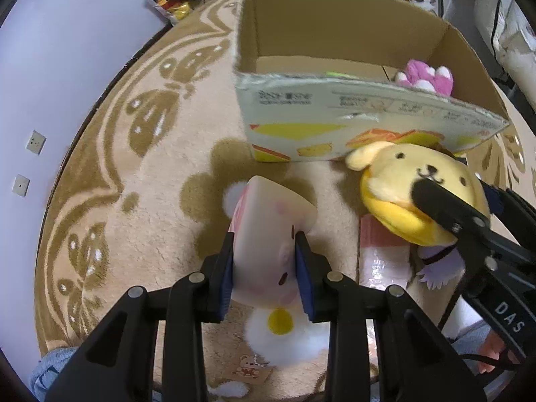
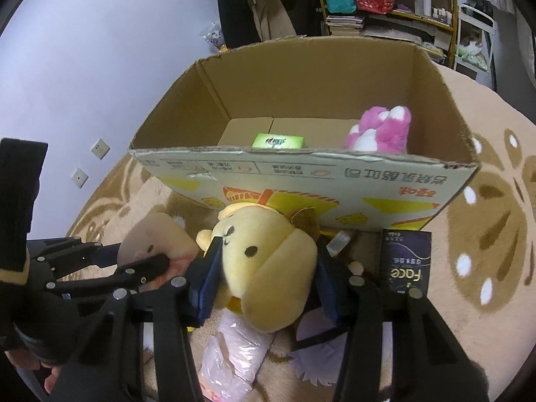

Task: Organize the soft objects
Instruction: 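Grasp pink-white cushion plush with left gripper while right gripper grasps yellow dog plush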

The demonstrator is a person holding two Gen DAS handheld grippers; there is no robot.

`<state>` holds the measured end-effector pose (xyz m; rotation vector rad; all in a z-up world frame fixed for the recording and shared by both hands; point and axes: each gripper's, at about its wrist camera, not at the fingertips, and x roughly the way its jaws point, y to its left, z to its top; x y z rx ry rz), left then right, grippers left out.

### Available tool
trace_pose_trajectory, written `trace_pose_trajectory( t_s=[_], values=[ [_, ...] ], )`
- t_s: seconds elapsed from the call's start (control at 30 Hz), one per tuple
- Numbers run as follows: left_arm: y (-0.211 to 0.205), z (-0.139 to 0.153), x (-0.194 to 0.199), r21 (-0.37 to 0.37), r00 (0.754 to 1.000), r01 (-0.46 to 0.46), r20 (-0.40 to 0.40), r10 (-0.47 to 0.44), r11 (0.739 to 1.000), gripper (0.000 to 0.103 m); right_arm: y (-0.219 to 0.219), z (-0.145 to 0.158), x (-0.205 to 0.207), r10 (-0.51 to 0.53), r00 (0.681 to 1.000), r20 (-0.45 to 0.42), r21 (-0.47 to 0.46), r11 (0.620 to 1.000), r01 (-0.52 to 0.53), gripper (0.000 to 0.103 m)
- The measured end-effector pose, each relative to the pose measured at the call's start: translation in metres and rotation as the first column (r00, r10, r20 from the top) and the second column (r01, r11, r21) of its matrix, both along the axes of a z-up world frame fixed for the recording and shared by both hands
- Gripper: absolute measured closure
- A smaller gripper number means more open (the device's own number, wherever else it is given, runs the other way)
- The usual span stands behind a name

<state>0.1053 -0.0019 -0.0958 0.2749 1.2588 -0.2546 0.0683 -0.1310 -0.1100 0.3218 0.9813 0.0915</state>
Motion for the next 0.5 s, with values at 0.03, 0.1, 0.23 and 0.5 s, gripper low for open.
trace_pose_trajectory(
  t_s=[0.03,0.1,0.23,0.5],
  values=[
    [0.003,0.001,0.002,-0.002,1.000,-0.003,0.006,0.003,1.000,0.072,-0.002,0.002,-0.002,-0.006,1.000,0.003,0.004,1.000,0.006,0.049],
    [0.001,0.010,-0.002,-0.012,0.999,-0.013,0.030,0.013,1.000,0.072,-0.004,0.005,-0.005,-0.013,1.000,0.010,0.003,1.000,0.013,0.049],
    [0.007,0.019,-0.004,-0.028,0.996,-0.024,0.084,0.026,0.999,0.072,-0.007,0.013,-0.013,-0.029,0.999,0.023,-0.011,1.000,0.029,0.049],
    [0.013,0.053,-0.017,-0.071,0.973,-0.035,0.225,0.051,0.997,0.072,-0.011,0.030,-0.032,-0.048,0.998,0.049,-0.043,0.998,0.050,0.049]
  ],
)
